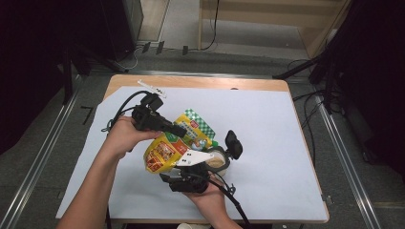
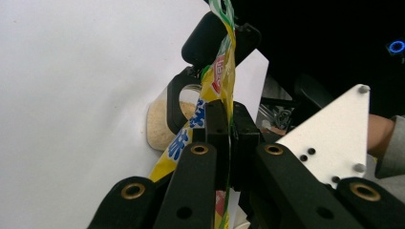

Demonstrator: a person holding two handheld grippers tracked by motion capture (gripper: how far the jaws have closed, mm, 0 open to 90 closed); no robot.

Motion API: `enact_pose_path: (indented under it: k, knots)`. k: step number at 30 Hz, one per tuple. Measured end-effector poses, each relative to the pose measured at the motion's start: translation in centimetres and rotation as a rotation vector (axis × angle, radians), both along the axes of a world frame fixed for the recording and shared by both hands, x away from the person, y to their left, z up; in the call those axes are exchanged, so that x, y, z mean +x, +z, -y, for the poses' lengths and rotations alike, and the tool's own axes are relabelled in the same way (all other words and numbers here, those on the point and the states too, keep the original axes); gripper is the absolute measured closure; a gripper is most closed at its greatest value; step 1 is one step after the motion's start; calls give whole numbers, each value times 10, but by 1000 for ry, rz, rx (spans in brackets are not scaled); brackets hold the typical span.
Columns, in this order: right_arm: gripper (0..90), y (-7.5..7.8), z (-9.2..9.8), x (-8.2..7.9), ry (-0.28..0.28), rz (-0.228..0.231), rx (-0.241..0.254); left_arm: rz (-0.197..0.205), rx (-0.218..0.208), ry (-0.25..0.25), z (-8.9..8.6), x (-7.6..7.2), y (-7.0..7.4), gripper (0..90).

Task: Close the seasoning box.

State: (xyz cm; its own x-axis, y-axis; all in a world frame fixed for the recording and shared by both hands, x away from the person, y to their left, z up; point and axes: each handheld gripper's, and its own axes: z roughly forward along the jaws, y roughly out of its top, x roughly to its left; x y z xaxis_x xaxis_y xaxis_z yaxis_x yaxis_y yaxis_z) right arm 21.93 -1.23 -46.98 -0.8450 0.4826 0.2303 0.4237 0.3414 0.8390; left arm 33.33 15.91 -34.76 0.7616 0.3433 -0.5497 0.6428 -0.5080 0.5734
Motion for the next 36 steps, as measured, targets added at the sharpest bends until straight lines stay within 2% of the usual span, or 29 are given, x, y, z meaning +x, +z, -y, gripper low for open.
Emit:
enact_pose_path:
  k: [9,13,17,22,25,31,33,36]
  knots:
    - [474,1,2,1,-12,1,5,-14,-39,-28,-11,1,0,900]
    - [474,2,2,0,-17,11,11,-45,-85,-21,-19,4,-1,900]
    - [473,4,4,1,-19,24,22,-49,-120,-2,-30,6,0,900]
    - [466,8,8,2,-30,49,33,-24,-142,17,-41,8,2,900]
    - [463,10,11,4,-40,63,44,-28,-161,33,-47,9,1,900]
    - [462,10,15,8,-58,52,28,-2,-180,76,-60,13,1,900]
    - [462,10,15,8,-55,51,28,16,-176,110,-63,13,1,900]
    - [462,9,15,8,-47,57,22,52,-144,155,-66,12,4,900]
